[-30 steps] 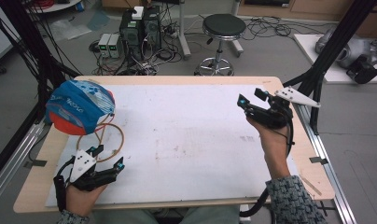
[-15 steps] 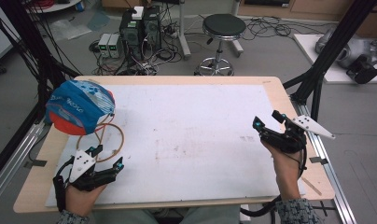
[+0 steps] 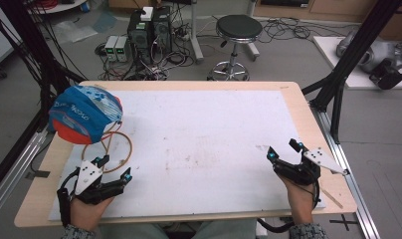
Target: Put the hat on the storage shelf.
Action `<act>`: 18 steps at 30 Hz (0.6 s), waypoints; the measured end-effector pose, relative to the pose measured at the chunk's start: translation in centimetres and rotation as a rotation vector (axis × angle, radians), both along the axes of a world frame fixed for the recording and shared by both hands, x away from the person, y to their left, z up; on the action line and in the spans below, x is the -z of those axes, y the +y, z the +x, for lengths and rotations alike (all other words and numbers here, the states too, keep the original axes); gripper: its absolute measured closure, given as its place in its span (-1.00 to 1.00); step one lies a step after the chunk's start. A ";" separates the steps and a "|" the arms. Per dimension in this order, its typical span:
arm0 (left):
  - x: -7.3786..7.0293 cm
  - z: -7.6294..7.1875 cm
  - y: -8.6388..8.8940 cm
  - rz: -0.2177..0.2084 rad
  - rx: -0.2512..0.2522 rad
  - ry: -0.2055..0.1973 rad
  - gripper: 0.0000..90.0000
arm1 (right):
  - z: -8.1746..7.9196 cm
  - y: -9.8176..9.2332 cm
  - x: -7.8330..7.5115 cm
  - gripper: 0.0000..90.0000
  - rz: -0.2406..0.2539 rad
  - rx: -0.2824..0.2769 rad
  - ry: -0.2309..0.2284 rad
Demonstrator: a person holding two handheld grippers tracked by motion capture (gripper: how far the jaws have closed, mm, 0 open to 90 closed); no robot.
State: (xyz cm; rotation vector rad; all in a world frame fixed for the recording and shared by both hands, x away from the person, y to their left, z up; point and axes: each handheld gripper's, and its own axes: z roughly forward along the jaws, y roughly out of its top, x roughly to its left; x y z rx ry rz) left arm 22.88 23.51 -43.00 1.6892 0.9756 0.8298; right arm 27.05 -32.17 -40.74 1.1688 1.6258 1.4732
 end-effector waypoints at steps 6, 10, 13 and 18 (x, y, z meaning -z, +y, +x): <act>0.0 0.0 0.0 0.000 0.005 0.000 -0.58 | -0.6 0.4 1.5 -0.72 -0.010 0.000 0.012; 0.0 0.0 0.1 -0.006 0.006 -0.001 -0.58 | -0.7 -0.1 2.1 -0.72 0.000 0.025 0.027; 0.0 0.1 0.2 -0.008 0.005 0.000 -0.58 | -0.6 -0.4 2.6 -0.72 0.012 0.032 0.046; 0.2 0.1 0.2 -0.005 0.021 -0.002 -0.58 | -0.1 -0.6 3.0 -0.72 0.008 0.035 0.060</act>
